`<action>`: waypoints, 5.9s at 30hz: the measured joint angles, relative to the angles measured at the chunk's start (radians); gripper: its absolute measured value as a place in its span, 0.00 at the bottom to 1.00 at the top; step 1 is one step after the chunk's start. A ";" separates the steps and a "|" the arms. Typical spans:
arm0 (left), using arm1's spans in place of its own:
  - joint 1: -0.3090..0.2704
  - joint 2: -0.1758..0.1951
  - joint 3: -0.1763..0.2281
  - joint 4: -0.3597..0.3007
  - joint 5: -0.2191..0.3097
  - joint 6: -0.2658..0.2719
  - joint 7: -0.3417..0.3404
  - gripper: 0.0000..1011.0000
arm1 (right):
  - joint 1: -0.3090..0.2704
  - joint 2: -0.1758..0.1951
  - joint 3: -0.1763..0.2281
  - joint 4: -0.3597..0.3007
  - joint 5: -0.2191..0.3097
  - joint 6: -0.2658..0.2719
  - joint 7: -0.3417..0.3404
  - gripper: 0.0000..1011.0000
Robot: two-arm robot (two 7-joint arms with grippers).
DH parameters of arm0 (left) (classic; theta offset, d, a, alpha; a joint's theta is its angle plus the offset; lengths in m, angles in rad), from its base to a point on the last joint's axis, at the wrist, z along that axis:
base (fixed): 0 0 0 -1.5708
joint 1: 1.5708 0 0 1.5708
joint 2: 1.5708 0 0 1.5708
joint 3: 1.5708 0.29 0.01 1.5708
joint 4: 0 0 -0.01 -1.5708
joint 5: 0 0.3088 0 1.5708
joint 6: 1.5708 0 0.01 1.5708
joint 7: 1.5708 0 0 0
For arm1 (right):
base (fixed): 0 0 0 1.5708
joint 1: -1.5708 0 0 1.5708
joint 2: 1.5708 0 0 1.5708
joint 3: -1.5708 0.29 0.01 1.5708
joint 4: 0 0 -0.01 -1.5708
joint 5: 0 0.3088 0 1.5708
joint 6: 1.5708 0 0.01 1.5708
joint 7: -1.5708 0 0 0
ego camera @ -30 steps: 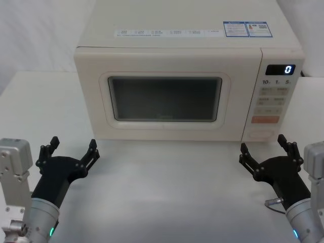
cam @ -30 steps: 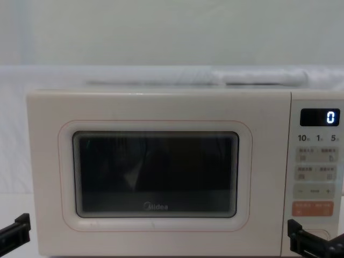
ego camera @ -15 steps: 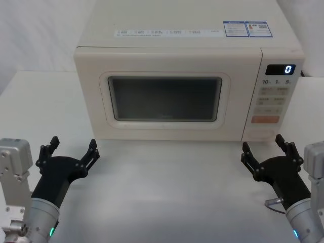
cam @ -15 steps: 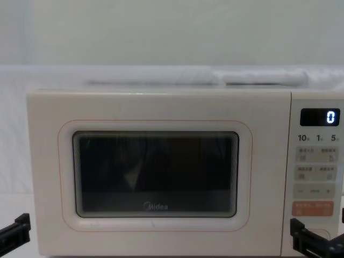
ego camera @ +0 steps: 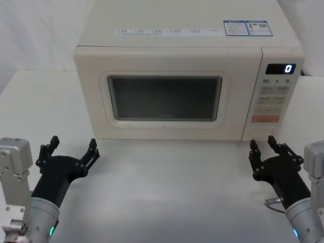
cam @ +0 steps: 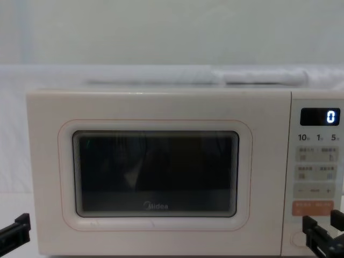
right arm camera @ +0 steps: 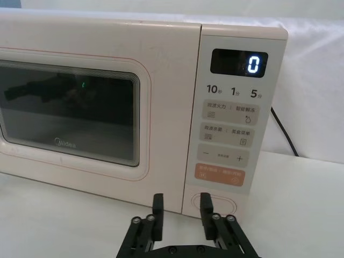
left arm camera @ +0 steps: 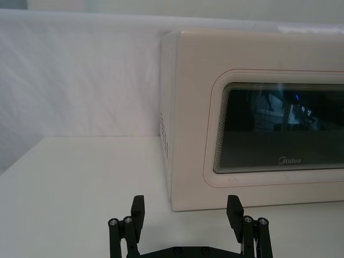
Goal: Press the button to open the microwave door with one hand; close the microwave door with the other hand.
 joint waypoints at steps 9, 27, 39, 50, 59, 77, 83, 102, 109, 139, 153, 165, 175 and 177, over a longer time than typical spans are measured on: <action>0.000 0.000 0.000 0.000 0.000 0.000 0.000 0.99 | 0.000 0.000 0.000 0.000 0.000 0.000 0.000 0.19; 0.000 0.000 0.000 0.000 0.000 0.000 0.000 0.99 | 0.000 0.000 0.000 0.000 0.000 0.000 0.000 0.00; 0.000 0.000 0.000 0.000 0.000 0.000 0.000 0.99 | 0.000 0.000 0.000 0.000 0.000 0.000 0.000 0.00; 0.000 0.000 0.000 0.000 0.000 0.000 0.000 0.99 | 0.006 -0.015 0.023 -0.012 0.006 0.042 0.052 0.00; 0.000 0.000 0.000 0.000 0.000 0.000 0.000 0.99 | 0.028 -0.023 0.083 -0.017 0.065 0.093 0.119 0.00; 0.000 0.000 0.000 0.000 0.000 0.000 0.000 0.99 | 0.140 -0.025 0.121 0.124 0.161 0.151 0.206 0.00; 0.000 0.000 0.000 0.000 0.000 0.000 0.000 0.99 | 0.170 -0.030 0.115 0.174 0.165 0.162 0.198 0.00; 0.000 0.000 0.000 0.000 0.000 0.000 0.000 0.99 | 0.235 -0.055 0.098 0.271 0.120 0.171 0.159 0.00; 0.000 0.000 0.000 0.000 0.000 0.000 0.000 0.99 | 0.260 -0.068 0.098 0.302 0.116 0.171 0.158 0.00; 0.000 0.000 0.000 0.000 0.000 0.000 0.000 0.99 | 0.295 -0.096 0.110 0.356 0.071 0.146 0.139 0.00; 0.000 0.000 0.000 0.000 0.000 0.000 0.000 0.99 | 0.301 -0.098 0.123 0.370 0.056 0.146 0.137 0.00; 0.000 0.000 0.000 0.000 0.000 0.000 0.000 0.99 | 0.319 -0.105 0.128 0.397 0.051 0.133 0.142 0.00; 0.000 0.000 0.000 0.000 0.000 0.000 0.000 0.99 | 0.347 -0.116 0.128 0.446 0.050 0.117 0.145 0.00; 0.000 0.000 0.000 0.000 0.000 0.000 0.000 0.99 | 0.357 -0.118 0.126 0.459 0.048 0.113 0.146 0.00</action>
